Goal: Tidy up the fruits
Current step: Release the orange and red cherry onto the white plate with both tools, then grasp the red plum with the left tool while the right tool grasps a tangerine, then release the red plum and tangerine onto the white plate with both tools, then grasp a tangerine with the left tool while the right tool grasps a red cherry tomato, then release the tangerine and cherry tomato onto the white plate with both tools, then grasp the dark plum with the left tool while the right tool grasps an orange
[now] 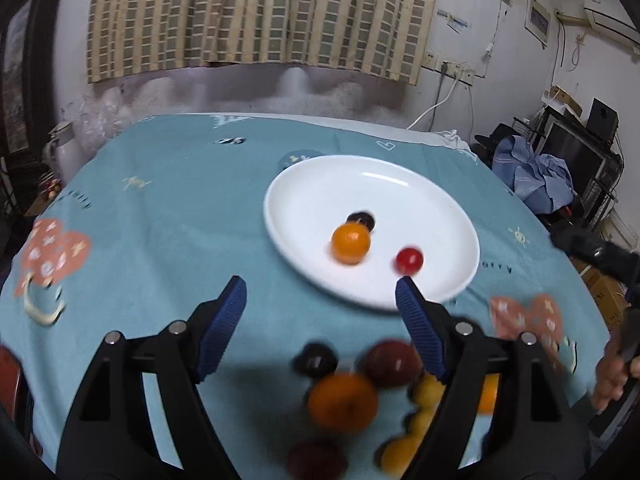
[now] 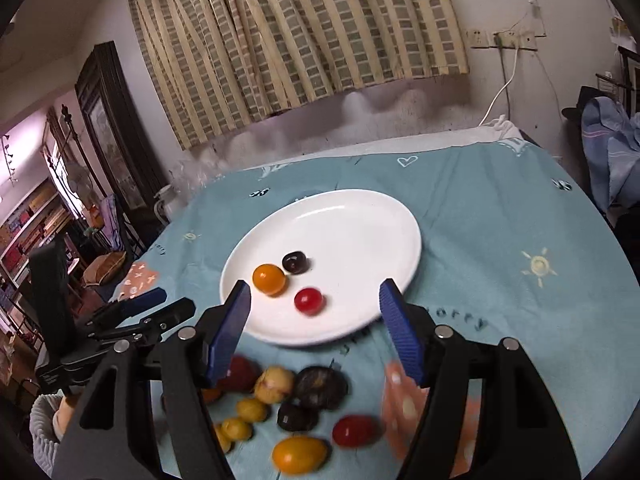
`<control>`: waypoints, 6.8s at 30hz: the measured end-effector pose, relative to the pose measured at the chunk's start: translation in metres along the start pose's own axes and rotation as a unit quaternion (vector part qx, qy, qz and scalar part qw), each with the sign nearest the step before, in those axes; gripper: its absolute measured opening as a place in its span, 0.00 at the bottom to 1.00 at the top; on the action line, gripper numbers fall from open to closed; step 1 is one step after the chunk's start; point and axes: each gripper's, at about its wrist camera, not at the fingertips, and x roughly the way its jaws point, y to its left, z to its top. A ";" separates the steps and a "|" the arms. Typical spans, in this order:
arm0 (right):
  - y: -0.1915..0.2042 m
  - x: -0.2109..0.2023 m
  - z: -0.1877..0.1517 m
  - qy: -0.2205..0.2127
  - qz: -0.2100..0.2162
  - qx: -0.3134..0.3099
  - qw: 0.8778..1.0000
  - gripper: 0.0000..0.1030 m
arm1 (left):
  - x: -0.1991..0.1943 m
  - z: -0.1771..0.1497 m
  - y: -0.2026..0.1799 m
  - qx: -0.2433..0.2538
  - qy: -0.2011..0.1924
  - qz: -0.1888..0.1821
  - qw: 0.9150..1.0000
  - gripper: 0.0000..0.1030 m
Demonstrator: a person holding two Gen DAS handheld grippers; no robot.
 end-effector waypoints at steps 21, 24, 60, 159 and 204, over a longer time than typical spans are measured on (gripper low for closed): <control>0.046 -0.014 -0.132 0.142 -0.005 -0.112 0.984 0.65 | -0.020 -0.094 -0.010 0.040 0.079 0.061 0.994 0.95; 0.042 -0.012 -0.131 0.147 -0.006 -0.104 0.984 0.65 | -0.016 -0.094 -0.009 0.037 0.087 0.059 0.994 0.95; 0.025 0.017 -0.014 0.081 0.016 -0.047 0.995 0.43 | 0.009 0.005 -0.038 0.040 0.019 -0.008 0.999 0.38; -0.019 0.029 -0.072 0.082 -0.042 -0.039 0.995 0.30 | 0.004 -0.056 -0.011 0.025 0.051 -0.020 0.998 0.46; -0.018 0.000 -0.056 0.023 -0.003 0.048 0.999 0.85 | 0.009 -0.040 -0.002 0.007 0.022 0.042 0.999 0.71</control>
